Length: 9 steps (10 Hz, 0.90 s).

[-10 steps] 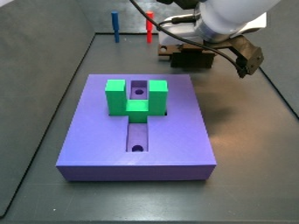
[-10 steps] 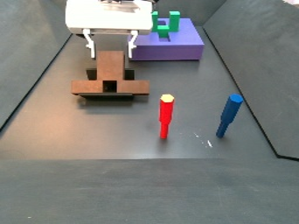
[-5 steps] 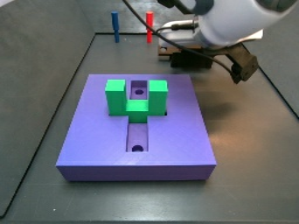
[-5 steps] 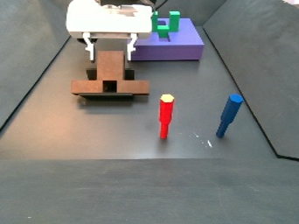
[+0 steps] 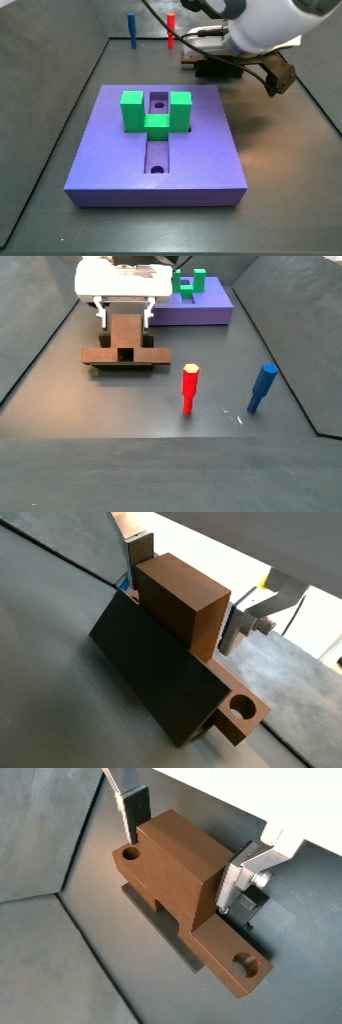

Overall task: Pick up the brown object. Move up. Place the brown object on the fixture. Regrasp the brown object. Move to above the board. Insert the brown object.
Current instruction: Regrasp the brown object.

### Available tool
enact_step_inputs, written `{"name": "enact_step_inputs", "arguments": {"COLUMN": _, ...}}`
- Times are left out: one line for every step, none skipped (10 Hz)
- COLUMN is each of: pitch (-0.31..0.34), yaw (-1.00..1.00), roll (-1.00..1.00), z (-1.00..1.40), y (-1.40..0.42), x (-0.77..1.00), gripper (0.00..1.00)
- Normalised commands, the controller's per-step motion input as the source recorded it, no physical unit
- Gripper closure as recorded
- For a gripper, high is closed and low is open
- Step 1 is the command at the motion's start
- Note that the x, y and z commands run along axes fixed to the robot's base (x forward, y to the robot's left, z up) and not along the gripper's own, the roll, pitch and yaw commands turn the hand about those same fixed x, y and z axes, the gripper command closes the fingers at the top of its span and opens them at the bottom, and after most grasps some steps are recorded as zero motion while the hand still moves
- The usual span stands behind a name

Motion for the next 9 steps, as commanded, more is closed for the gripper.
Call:
{"name": "enact_step_inputs", "arguments": {"pitch": -0.074, "yaw": 0.00, "roll": -0.32, "z": 0.00, "y": 0.03, "x": -0.01, "gripper": 0.00}}
{"name": "enact_step_inputs", "arguments": {"pitch": -0.074, "yaw": 0.00, "roll": -0.30, "z": 0.00, "y": 0.00, "x": -0.05, "gripper": 0.00}}
{"name": "enact_step_inputs", "arguments": {"pitch": -0.009, "yaw": 0.00, "roll": -0.04, "z": 0.00, "y": 0.00, "x": -0.02, "gripper": 0.00}}
{"name": "enact_step_inputs", "arguments": {"pitch": 0.000, "yaw": 0.00, "roll": 0.02, "z": 0.00, "y": -0.01, "x": 0.00, "gripper": 0.00}}
{"name": "enact_step_inputs", "arguments": {"pitch": 0.000, "yaw": 0.00, "roll": 0.03, "z": 0.00, "y": 0.00, "x": 0.00, "gripper": 0.00}}
{"name": "enact_step_inputs", "arguments": {"pitch": 0.000, "yaw": 0.00, "roll": 0.02, "z": 0.00, "y": 0.00, "x": 0.00, "gripper": 0.00}}
{"name": "enact_step_inputs", "arguments": {"pitch": 0.000, "yaw": 0.00, "roll": 0.00, "z": 0.00, "y": 0.00, "x": 0.00, "gripper": 1.00}}
{"name": "enact_step_inputs", "arguments": {"pitch": 0.000, "yaw": 0.00, "roll": 0.00, "z": 0.00, "y": 0.00, "x": 0.00, "gripper": 1.00}}
{"name": "enact_step_inputs", "arguments": {"pitch": 0.000, "yaw": 0.00, "roll": 0.00, "z": 0.00, "y": 0.00, "x": 0.00, "gripper": 1.00}}
